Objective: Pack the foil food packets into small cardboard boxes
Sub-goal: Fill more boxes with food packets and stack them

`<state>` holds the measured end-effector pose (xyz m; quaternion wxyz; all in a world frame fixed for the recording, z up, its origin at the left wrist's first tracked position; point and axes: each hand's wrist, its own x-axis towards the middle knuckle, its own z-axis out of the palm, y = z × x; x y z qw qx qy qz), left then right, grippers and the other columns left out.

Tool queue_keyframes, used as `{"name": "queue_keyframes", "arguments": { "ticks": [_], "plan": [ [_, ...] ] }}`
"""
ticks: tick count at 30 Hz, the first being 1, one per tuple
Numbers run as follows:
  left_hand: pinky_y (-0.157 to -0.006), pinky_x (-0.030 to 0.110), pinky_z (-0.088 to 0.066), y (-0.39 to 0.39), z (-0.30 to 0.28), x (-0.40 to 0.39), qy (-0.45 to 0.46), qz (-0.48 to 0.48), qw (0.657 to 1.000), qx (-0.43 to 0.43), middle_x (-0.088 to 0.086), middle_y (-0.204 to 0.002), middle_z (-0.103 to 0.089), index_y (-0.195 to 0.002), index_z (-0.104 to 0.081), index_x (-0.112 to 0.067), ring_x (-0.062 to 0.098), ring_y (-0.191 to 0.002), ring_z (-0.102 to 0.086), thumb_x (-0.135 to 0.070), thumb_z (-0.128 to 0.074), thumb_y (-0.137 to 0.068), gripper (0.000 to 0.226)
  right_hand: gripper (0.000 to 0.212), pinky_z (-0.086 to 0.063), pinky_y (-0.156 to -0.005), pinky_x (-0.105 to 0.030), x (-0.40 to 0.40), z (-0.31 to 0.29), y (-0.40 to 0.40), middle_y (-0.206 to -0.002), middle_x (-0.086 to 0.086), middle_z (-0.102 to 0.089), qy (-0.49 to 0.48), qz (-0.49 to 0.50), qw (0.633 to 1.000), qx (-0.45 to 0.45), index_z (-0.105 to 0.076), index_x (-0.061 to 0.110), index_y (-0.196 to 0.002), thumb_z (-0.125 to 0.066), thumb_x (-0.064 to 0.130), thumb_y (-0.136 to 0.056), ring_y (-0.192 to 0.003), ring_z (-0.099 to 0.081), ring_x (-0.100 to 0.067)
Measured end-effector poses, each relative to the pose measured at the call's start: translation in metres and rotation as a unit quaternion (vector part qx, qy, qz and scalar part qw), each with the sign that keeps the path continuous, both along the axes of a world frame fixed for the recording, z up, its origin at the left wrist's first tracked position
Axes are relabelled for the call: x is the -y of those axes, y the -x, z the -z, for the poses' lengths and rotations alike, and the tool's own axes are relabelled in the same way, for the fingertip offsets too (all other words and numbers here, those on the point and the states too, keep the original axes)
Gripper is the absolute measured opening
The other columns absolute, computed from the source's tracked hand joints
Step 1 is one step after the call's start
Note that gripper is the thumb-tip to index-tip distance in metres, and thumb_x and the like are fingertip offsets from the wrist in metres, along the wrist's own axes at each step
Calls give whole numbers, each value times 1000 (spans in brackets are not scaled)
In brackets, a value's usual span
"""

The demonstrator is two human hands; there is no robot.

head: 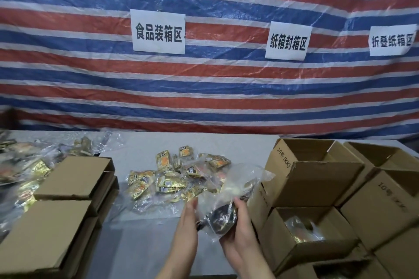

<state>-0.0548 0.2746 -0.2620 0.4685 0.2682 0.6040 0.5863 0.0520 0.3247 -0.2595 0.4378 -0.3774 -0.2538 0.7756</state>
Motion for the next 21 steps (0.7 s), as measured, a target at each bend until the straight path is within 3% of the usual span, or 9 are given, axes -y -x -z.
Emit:
{"name": "queue_keyframes", "arguments": {
  "ticks": [4, 7, 8, 12, 16, 19, 21],
  "plan": [
    [-99, 32, -49, -19, 8, -1, 7, -9, 999, 31, -11, -133, -55, -134, -49, -36, 6, -115, -57, -54, -24, -101, 45, 45, -55, -87, -41, 19, 3, 8, -119, -14, -71, -17, -14, 999, 39, -62, 8, -127, -60, 33, -90, -109, -69, -28],
    [-70, 8, -48, -23, 4, 6, 3, 17, 999, 36, -22, -123, -53, -130, -42, -45, -10, -98, -53, -62, -22, -93, 46, 46, -51, -99, -49, 22, 5, 5, -122, -14, -70, -34, -8, 998, 55, -59, 7, -131, -61, 28, -90, -113, -67, -29],
    [-64, 5, -45, -24, 2, 10, 1, 23, 999, 35, -26, -119, -50, -133, -37, -47, -10, -95, -51, -65, -22, -88, 50, 50, -51, -99, -50, 23, 5, 3, -121, -14, -70, -35, -4, 998, 53, -60, 6, -130, -63, 31, -86, -113, -67, -30],
    [-73, 13, -42, -22, 5, 18, -22, 17, 1000, 13, -30, -116, -46, -135, -33, -48, -4, -101, -54, -70, -30, -80, 60, 57, -55, -73, -38, 33, 11, -4, -118, -20, -70, 68, -20, 997, -38, -71, 6, -117, -63, 46, -77, -95, -70, -33],
    [-62, 5, -47, -8, 16, 31, -28, 16, 999, -40, -22, -110, -60, -115, -55, -35, -14, -84, -63, -34, -52, -97, 18, 54, -49, -76, -41, 42, 25, -8, -120, -21, -68, 135, -34, 986, -87, -75, 7, -111, -64, 48, -79, -92, -68, -36],
    [-71, 10, -49, 4, 30, 43, -23, 33, 996, -84, -16, -109, -66, -108, -62, -31, -1, -92, -65, -19, -64, -93, 20, 52, -51, -77, -42, 46, 32, -13, -106, -22, -71, 148, -30, 985, -84, -78, 4, -102, -69, 48, -76, -84, -69, -35],
    [-76, 12, -49, 11, 38, 49, -19, 25, 994, -101, -13, -107, -67, -105, -64, -29, 6, -95, -64, -15, -67, -91, 20, 45, -53, -73, -43, 47, 34, -19, -95, -21, -72, 141, -37, 989, -24, -79, 2, -90, -72, 43, -74, -73, -69, -33]
  ]
}}
